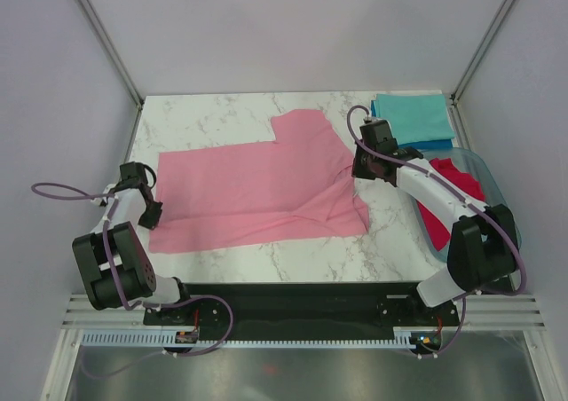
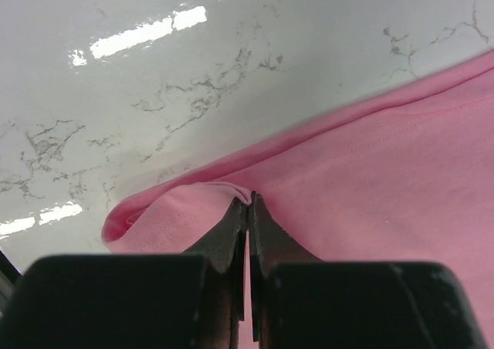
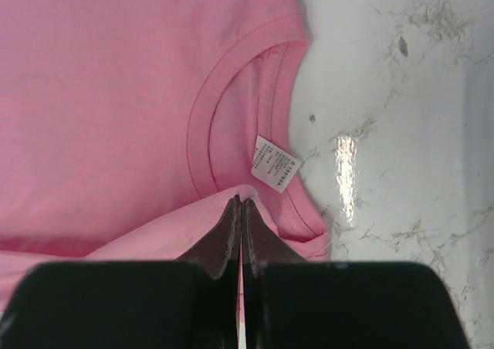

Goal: Fold and stack the t-shirts
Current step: Fold the tshirt

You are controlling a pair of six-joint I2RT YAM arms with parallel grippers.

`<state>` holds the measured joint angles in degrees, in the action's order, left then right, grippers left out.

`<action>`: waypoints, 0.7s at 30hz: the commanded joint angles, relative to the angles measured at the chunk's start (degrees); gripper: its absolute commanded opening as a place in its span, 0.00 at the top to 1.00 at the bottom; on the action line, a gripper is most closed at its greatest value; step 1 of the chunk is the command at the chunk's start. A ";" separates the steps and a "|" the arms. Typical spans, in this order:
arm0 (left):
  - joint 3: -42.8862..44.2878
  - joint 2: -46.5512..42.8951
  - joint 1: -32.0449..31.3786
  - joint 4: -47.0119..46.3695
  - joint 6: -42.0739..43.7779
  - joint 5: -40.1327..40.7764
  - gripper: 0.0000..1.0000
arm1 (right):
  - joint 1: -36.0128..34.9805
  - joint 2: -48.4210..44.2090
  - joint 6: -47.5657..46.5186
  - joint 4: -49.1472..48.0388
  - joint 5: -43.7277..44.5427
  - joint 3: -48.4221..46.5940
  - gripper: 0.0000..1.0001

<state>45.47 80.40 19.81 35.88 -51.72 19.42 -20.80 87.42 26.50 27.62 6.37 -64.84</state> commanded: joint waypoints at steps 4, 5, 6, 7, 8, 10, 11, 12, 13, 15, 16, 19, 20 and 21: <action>3.92 -0.07 0.40 -1.86 -1.72 1.67 0.98 | -0.12 1.44 -1.63 -0.99 1.36 -4.59 1.00; 4.27 0.45 0.40 -1.95 -1.45 1.59 0.98 | -0.12 1.53 -1.37 -0.72 1.62 -4.59 1.00; 4.53 0.89 0.40 -1.95 -1.28 1.59 0.98 | -0.03 1.62 -1.36 -0.63 1.80 -4.59 1.00; 5.15 1.33 0.49 -1.95 -1.10 1.50 0.98 | -0.12 1.62 -1.45 -0.72 1.98 -4.59 1.00; 5.33 1.86 0.40 -2.04 -0.66 1.24 0.98 | -0.03 1.79 -1.37 -0.29 2.33 -4.68 1.00; 5.85 3.53 0.40 -2.13 -0.48 0.45 0.98 | -0.03 1.71 -1.63 -0.11 2.51 -4.86 1.00; 5.94 3.97 0.40 -2.13 -0.48 0.44 0.98 | -0.03 1.62 -1.63 -0.02 2.68 -4.77 1.00; 6.03 4.84 0.40 -2.22 -0.57 0.44 0.98 | -0.03 1.44 -1.72 -0.02 2.51 -4.77 1.00; 6.29 5.38 0.40 -2.30 -0.40 0.27 0.97 | -0.03 1.44 -1.63 -0.02 2.42 -4.68 1.00; 6.82 6.78 0.31 -2.30 0.04 0.00 0.93 | -0.12 1.61 -1.72 -0.02 2.16 -4.94 1.00; 7.43 7.13 0.40 -2.56 0.48 -0.08 0.86 | -0.03 1.88 -2.15 -0.02 1.81 -5.03 1.00; 9.28 8.45 0.40 -2.22 2.32 -0.35 0.68 | -0.03 2.93 -3.12 -0.19 -0.13 -6.26 0.97; 9.54 8.37 0.40 -2.13 2.50 -0.35 0.64 | -0.03 3.20 -3.21 -0.11 -0.31 -6.96 0.97; 9.63 8.28 0.40 -2.13 2.51 0.09 0.57 | -0.03 4.07 -3.21 -0.11 -1.18 -7.49 0.97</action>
<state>52.21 88.86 19.88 35.00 -50.52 18.09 -20.80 89.95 24.73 28.18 6.26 -68.79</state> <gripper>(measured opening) 0.379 0.031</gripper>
